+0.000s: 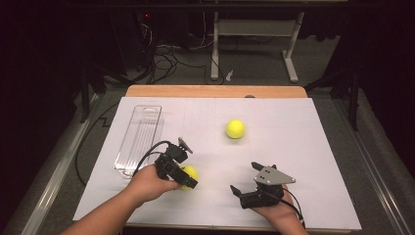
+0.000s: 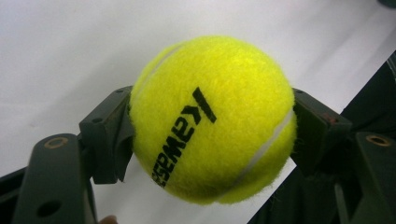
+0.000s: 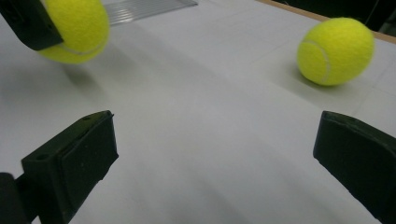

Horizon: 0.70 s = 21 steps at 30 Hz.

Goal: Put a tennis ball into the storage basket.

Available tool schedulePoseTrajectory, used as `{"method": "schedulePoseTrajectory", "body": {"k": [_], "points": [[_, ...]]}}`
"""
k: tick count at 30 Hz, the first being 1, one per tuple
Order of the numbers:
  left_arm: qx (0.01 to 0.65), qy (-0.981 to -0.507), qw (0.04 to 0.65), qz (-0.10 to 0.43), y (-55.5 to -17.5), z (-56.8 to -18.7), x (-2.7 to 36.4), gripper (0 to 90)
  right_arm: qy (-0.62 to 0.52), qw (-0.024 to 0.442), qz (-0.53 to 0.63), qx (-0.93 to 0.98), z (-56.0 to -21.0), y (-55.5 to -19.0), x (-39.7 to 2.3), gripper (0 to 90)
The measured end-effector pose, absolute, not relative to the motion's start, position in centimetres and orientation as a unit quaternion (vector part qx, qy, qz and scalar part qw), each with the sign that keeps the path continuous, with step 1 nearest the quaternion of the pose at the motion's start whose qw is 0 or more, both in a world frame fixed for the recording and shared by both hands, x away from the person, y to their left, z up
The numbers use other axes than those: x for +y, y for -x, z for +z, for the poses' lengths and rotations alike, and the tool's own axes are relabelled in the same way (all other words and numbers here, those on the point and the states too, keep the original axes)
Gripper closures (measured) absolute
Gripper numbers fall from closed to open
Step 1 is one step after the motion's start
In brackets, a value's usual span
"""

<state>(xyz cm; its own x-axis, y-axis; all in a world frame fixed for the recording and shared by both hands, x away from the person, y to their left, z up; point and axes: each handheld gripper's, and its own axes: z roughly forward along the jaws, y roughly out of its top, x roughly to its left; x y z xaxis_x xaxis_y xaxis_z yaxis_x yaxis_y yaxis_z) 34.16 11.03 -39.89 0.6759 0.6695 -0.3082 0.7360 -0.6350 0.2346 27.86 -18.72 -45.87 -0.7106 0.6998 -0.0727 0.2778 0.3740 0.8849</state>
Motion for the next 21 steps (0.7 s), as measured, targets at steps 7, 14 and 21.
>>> {"method": "schedulePoseTrajectory", "body": {"k": [7,14,21], "points": [[0.403,-0.894,0.172,-0.092,-34.2,-40.0,11.5,26.5,-0.332,0.244,0.461,0.786,-46.4,-27.6,-21.3,0.3],[0.407,-0.893,0.169,-0.089,-34.1,-40.2,12.0,26.5,-0.345,0.251,0.464,0.776,-46.7,-27.4,-23.1,0.3],[0.410,-0.893,0.159,-0.091,-33.9,-40.4,12.4,26.5,-0.353,0.260,0.484,0.757,-46.5,-27.2,-24.4,0.3]]}}
